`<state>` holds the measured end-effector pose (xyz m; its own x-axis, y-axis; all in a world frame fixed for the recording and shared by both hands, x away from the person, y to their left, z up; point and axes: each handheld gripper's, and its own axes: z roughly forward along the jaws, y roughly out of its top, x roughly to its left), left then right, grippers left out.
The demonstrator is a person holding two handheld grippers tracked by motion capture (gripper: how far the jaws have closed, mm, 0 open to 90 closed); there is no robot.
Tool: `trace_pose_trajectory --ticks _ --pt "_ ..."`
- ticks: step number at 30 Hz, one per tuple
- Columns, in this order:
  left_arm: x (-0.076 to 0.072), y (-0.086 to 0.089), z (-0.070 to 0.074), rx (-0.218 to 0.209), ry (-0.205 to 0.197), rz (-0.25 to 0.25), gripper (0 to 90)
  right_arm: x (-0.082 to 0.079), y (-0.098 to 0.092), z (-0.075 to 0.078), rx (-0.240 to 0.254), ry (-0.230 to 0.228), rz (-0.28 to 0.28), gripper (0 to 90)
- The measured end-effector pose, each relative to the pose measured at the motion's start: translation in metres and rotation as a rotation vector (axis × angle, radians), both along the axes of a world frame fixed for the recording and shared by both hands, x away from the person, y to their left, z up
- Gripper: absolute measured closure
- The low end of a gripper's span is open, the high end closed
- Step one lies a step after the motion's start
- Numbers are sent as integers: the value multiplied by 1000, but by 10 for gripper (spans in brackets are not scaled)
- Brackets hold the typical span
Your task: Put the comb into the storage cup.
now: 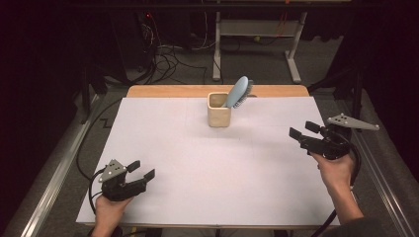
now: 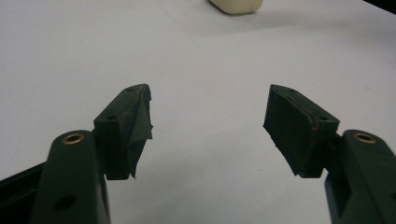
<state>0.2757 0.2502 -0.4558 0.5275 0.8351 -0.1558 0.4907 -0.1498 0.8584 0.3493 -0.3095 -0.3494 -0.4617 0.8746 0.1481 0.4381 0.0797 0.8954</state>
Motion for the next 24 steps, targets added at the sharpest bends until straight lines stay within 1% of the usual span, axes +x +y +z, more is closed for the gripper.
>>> trace_pose_trajectory --ticks 11,17,24 --pt "0 0 0 3 0 -1 324 -10 -4 -3 -11 -9 1 290" --pt "0 0 0 3 1 -1 324 -17 -8 -3 0 -17 0 287" --pt "0 0 0 4 3 -2 323 -22 -12 -4 -1 -20 0 285"
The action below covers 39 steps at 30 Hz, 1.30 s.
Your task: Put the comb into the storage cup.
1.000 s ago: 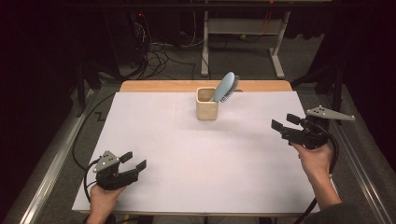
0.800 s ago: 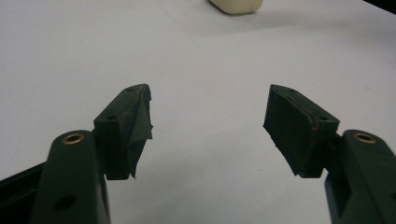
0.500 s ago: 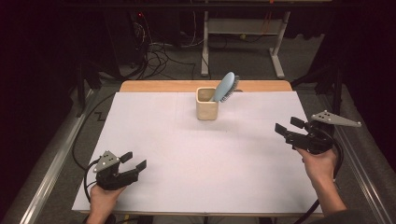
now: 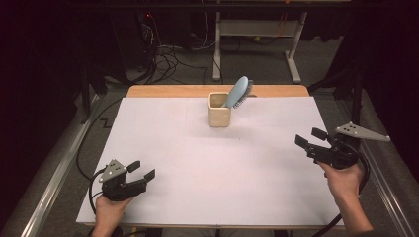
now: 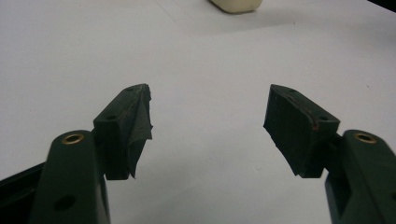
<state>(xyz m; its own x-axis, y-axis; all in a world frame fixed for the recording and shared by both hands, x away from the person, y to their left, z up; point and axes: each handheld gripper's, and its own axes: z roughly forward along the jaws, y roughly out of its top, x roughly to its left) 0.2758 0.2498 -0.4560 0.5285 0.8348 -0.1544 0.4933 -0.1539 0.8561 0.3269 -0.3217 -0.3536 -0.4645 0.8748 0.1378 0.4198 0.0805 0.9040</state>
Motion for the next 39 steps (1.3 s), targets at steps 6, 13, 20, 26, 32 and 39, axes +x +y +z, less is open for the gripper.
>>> trace_pose_trajectory --ticks 6,13,20,26,32,39 --pt "0 0 0 0 1 0 323 -5 -3 -1 4 -5 1 283" --pt "0 0 0 0 2 0 323 -12 -5 -2 12 -12 4 282" --pt "0 0 0 0 2 0 323 -20 -9 -5 29 -19 3 281" --pt "0 0 0 0 2 1 323 -25 -12 -8 43 -21 0 278" --pt "0 0 0 2 2 1 323 -30 -13 -12 53 -25 -2 275" --pt "0 0 0 1 1 1 323 -35 -11 -17 62 -27 6 275"
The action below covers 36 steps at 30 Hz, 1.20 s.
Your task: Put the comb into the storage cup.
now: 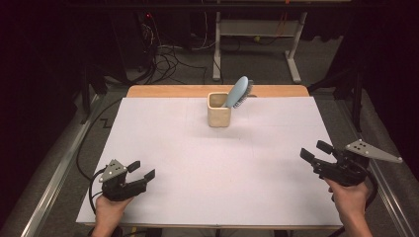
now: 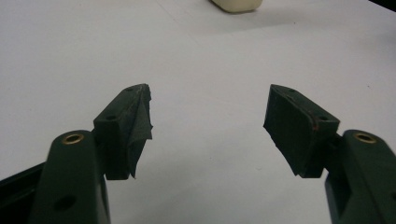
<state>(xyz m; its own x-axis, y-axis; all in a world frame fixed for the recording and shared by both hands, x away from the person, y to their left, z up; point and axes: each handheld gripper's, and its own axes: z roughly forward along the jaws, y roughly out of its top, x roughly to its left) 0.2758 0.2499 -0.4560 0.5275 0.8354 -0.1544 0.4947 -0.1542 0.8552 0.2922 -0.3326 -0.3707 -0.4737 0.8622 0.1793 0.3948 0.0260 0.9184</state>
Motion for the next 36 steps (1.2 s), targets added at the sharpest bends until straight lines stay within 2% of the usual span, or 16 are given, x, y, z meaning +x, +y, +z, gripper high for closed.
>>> trace_pose_trajectory --ticks 10,36 --pt "0 0 0 0 0 -1 324 -8 1 -5 14 -4 1 275" --pt "0 0 0 -1 -2 -1 324 -20 4 -21 -2 2 2 280"
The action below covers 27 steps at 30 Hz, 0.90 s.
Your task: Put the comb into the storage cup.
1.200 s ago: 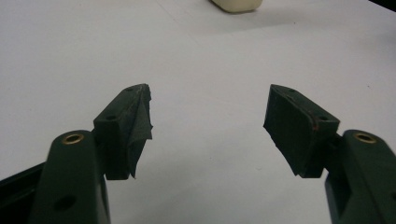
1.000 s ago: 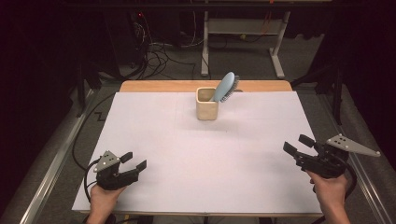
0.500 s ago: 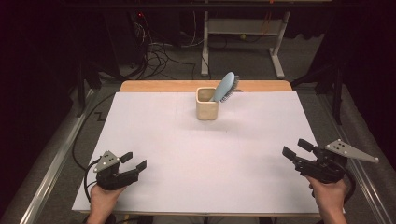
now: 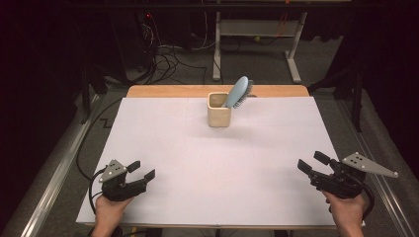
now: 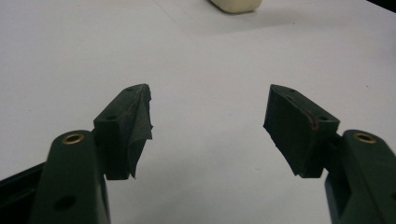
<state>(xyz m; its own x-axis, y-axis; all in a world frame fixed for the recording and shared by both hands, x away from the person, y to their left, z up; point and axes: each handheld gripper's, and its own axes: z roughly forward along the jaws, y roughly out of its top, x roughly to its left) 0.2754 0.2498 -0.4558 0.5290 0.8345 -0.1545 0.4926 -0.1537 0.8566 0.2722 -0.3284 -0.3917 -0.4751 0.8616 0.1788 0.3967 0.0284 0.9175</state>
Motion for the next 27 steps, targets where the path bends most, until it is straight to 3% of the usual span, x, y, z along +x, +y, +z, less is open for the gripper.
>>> trace_pose_trajectory --ticks 27 --pt "0 0 0 -1 -1 -1 323 -9 -2 -19 2 29 -9 285"
